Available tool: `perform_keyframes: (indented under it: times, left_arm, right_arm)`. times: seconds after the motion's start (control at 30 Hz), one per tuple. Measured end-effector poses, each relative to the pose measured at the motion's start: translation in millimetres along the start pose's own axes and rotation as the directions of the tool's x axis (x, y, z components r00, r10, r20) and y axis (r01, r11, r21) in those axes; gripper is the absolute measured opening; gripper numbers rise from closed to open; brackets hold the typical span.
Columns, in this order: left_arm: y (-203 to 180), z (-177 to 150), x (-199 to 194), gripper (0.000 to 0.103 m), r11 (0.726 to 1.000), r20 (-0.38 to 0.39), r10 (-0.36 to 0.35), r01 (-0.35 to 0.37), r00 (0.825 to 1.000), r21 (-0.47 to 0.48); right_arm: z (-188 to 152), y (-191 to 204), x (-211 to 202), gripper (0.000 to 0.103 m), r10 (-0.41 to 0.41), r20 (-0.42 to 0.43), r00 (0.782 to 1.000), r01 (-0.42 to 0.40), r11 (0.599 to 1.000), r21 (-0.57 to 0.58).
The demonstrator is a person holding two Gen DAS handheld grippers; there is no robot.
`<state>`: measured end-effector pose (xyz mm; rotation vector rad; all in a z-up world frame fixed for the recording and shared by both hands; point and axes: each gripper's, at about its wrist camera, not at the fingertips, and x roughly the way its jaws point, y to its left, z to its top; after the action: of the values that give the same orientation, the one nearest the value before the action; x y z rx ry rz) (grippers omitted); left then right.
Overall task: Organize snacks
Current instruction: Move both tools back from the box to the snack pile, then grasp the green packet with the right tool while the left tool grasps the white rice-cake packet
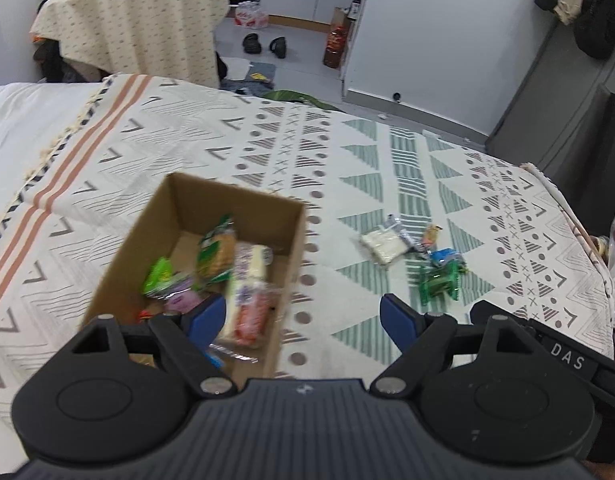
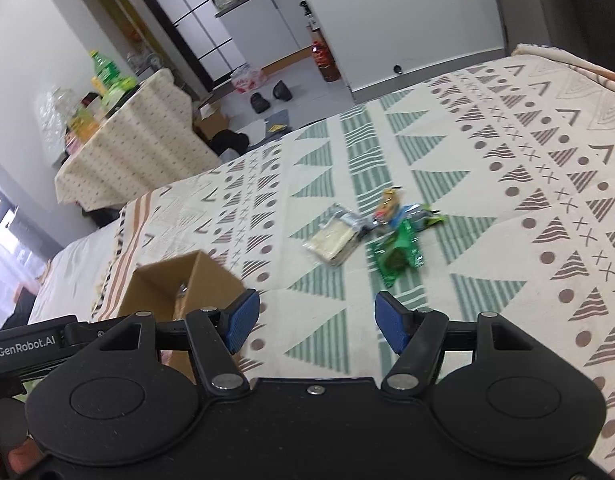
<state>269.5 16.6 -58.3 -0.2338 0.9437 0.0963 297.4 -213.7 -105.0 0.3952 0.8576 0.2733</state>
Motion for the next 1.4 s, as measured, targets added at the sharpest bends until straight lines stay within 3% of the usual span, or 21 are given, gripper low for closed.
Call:
perform_keyframes:
  times: [0.37, 0.67, 1.23, 1.4]
  left_arm:
    - [-45, 20, 34, 0.083, 0.999, -0.010, -0.031, 0.032, 0.999, 0.043]
    - [-70, 34, 85, 0.083, 0.996, -0.048, -0.042, 0.045, 0.998, 0.075]
    - [-90, 47, 173, 0.083, 0.988, -0.146, -0.014, 0.036, 0.989, 0.151]
    - [-93, 50, 190, 0.083, 0.983, -0.171, -0.008, 0.039, 0.985, 0.181]
  right_arm:
    - [19, -43, 26, 0.060, 0.006, 0.000, 1.000, -0.006, 0.997, 0.071]
    - [26, -69, 62, 0.060, 0.001, -0.039, 0.999, 0.004, 0.993, 0.118]
    - [32, -89, 131, 0.054, 0.040, -0.126, 0.991, -0.020, 0.987, 0.156]
    - [28, -93, 141, 0.033, 0.050, -0.160, 0.986, -0.021, 0.984, 0.175]
